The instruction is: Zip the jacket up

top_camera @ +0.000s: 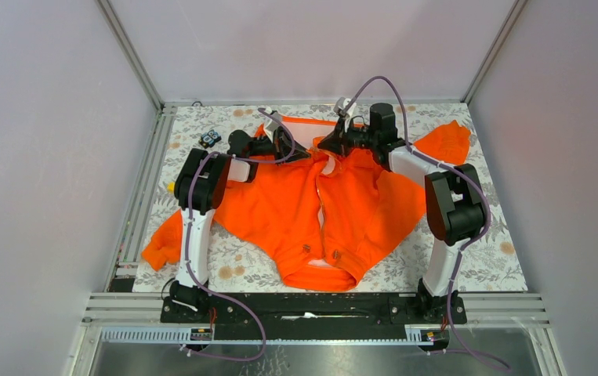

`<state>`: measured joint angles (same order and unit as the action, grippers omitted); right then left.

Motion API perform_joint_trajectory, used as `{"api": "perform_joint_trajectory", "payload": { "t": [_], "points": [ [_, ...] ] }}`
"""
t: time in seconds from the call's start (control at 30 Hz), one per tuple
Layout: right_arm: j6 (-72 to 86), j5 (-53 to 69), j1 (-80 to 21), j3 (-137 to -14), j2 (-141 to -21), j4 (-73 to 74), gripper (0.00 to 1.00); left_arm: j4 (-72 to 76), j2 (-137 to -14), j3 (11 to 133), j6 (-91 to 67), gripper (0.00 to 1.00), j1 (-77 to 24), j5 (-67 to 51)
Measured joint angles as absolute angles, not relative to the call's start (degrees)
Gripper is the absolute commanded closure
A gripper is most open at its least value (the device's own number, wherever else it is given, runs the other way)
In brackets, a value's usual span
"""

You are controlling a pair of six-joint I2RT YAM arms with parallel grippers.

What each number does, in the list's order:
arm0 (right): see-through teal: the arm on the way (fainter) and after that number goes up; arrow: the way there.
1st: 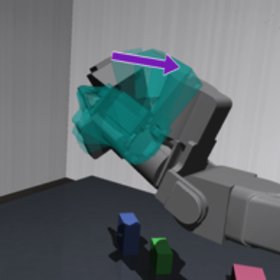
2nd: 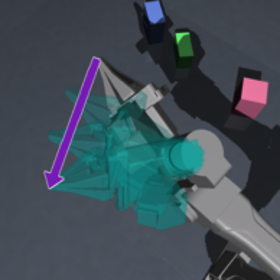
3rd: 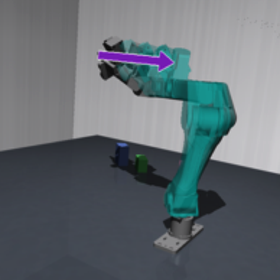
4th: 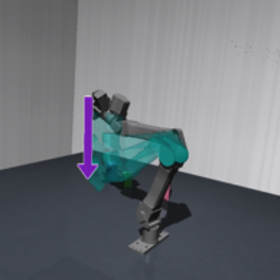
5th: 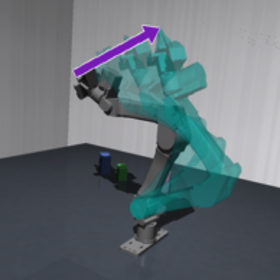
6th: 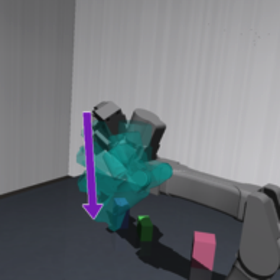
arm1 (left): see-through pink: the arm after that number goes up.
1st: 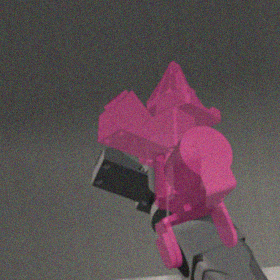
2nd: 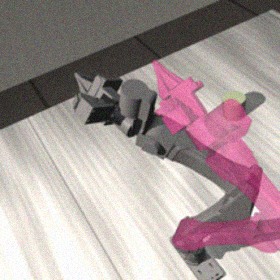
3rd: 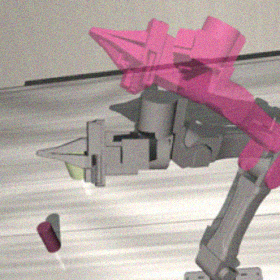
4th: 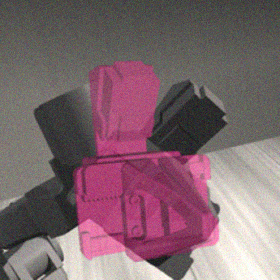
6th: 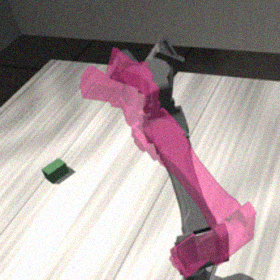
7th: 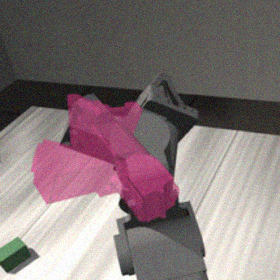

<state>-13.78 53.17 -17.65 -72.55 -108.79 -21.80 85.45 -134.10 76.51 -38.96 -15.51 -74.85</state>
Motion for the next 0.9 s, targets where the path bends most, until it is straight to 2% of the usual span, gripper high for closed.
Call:
{"api": "perform_joint_trajectory", "payload": {
  "t": [0.3,0.47,0.9],
  "points": [
    [-13.41,50.33,-18.63,-73.10,-108.79,-22.17,1.00,85.43,-134.15,76.95,-41.98,1.00,-15.75,-74.30],
    [-13.91,50.11,-18.74,-73.08,-108.79,-23.94,1.00,85.45,-136.77,81.95,-47.97,1.00,-15.84,-75.00],
    [-6.72,52.90,-18.74,-71.72,-110.08,-33.89,1.00,85.67,-139.15,85.52,-55.31,1.00,-15.84,-75.18]
  ]
}}
